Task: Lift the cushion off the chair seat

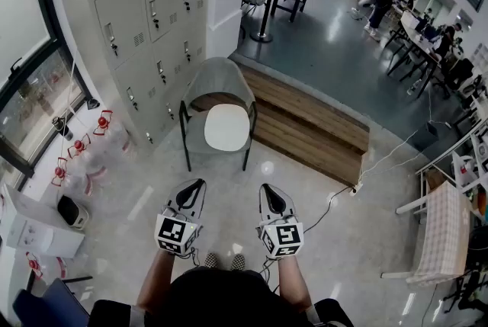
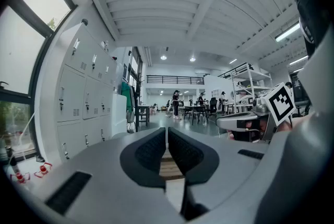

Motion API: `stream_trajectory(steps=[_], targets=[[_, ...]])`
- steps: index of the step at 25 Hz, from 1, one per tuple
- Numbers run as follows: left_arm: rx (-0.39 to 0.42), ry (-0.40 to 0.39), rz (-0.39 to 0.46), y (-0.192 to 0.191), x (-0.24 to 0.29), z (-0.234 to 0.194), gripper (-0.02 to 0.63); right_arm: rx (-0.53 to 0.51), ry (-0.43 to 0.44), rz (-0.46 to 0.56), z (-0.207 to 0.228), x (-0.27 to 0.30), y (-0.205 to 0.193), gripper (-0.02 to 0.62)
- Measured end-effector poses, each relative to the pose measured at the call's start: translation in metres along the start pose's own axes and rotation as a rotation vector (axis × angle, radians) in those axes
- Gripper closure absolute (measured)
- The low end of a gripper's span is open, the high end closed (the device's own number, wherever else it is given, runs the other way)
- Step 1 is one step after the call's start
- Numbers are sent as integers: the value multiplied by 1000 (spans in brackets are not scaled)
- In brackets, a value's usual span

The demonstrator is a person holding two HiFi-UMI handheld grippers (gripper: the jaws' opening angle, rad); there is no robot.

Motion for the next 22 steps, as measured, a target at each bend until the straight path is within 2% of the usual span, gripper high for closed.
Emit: stream_trajectory(steps=[14, 22], targets=[[-6, -31, 9, 6, -9, -37, 577, -15, -62, -1, -26, 14, 14, 565], [-28, 1, 24, 3, -5, -65, 577, -28, -44, -12, -31, 38, 12, 565]])
Point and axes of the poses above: the fingertips, and each gripper's own axes: x forward along the fingers, z to its right, y out of its top, the point moved 10 cm from there along -x, backward along the fingers, and after that the axes turned 12 degrees about -x, right-handed, at the moved point
